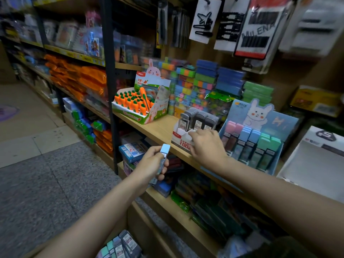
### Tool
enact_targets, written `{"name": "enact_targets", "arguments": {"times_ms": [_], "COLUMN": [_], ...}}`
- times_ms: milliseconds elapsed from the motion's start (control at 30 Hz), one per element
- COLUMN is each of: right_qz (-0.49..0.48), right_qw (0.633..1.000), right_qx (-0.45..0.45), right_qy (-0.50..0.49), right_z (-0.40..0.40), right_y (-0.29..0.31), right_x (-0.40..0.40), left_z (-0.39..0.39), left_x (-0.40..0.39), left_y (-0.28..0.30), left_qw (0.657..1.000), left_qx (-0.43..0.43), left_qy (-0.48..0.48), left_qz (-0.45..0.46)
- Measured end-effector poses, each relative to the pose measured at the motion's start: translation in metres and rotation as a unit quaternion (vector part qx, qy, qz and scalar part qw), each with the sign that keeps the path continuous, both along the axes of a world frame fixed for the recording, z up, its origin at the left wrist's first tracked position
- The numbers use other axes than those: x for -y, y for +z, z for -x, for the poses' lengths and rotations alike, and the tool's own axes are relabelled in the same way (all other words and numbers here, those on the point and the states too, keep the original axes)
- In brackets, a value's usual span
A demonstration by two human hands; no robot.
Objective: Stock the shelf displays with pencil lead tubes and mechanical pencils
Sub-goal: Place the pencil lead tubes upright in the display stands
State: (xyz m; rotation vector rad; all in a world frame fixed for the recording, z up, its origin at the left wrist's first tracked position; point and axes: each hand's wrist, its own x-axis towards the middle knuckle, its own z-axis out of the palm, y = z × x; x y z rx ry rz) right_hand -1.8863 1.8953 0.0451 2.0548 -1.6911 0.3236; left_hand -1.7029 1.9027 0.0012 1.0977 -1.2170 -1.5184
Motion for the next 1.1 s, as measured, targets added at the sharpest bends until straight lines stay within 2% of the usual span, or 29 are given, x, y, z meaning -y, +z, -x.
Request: {"name": "enact_targets", "arguments": {"times_ms": [300, 467, 567, 900, 1100], "right_qz": [-0.024, 0.007, 0.009, -0.004, -0.010], "right_qw": [0.999, 0.983, 0.978, 0.985, 0.986], "right_qx": [0.026, 0.176, 0.202, 0.168, 0.160], "right_qy": [0.020, 0.055, 0.040, -0.045, -0.036], "right_z": [0.002, -0.007, -0.017, -0.013, -0.015], "right_y": [0.010, 0.036, 0.051, 0.059, 0.061], "right_x": [-0.008, 0.011, 0.034, 0.063, 0.060], "left_z": [0.002, 0.000, -0.001, -0.008, -0.005], "left_x": [-0.013, -0.011, -0.007, 0.007, 0.007], "left_y": [-0.002, -0.001, 0.002, 0.002, 0.002], "left_qw": [1.000, 1.000, 1.000, 1.000, 1.000], "left_qx": [0.007, 0.001, -0.005, -0.016, -0.022], "left_qy": [-0.009, -0.007, -0.004, 0.009, 0.001], "left_qz": [0.012, 0.010, 0.007, 0.002, -0.006]}}
